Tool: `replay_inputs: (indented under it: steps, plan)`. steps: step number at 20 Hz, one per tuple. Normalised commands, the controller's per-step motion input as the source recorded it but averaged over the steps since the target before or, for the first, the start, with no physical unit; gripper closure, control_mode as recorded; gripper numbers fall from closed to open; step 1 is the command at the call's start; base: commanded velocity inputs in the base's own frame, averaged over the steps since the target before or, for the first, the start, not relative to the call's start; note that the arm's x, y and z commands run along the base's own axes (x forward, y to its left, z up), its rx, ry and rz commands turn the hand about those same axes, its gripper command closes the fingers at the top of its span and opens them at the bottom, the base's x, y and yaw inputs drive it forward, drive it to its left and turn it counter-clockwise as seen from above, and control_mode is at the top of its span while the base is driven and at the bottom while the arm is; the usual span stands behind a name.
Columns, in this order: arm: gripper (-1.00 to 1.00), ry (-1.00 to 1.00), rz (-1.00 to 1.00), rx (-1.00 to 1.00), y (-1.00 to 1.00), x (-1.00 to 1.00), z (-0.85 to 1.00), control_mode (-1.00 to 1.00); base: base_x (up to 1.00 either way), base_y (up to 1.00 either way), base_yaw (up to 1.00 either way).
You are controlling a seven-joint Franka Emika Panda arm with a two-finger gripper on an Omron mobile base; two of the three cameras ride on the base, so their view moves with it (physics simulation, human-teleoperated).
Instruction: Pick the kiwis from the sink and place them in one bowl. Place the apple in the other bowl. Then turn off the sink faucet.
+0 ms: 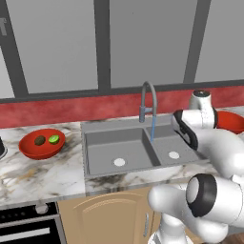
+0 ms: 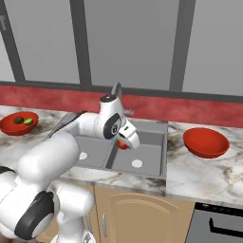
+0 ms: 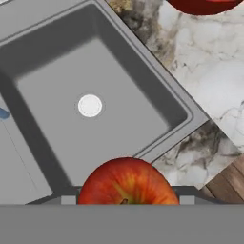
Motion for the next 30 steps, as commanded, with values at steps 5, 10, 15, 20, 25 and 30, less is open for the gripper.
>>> replay_inputs:
  steps: [5, 10, 15, 20, 25, 30]
  plan:
    - [1.0, -0.08, -0.03, 0.18, -0.72, 0.1, 0.16, -1.0, 0.0, 0.0, 0.0]
    - [1.0, 0.0, 0.0, 0.19, -0.61, 0.24, 0.25, -1.0, 0.0, 0.0, 0.0]
    - [1.0, -0.03, 0.0, 0.1, -0.57, 0.26, 0.05, -1.0, 0.0, 0.0, 0.0]
    - [1.0, -0.07, 0.0, 0.01, -0.63, 0.29, 0.0, -1.0, 0.0, 0.0, 0.0]
    - [1.0, -0.06, -0.11, 0.0, -0.32, 0.32, -0.02, -1.0, 0.0, 0.0, 0.0]
    - [1.0, -0.02, -0.19, 0.0, -0.1, 0.34, -0.18, -1.0, 0.0, 0.0, 0.0]
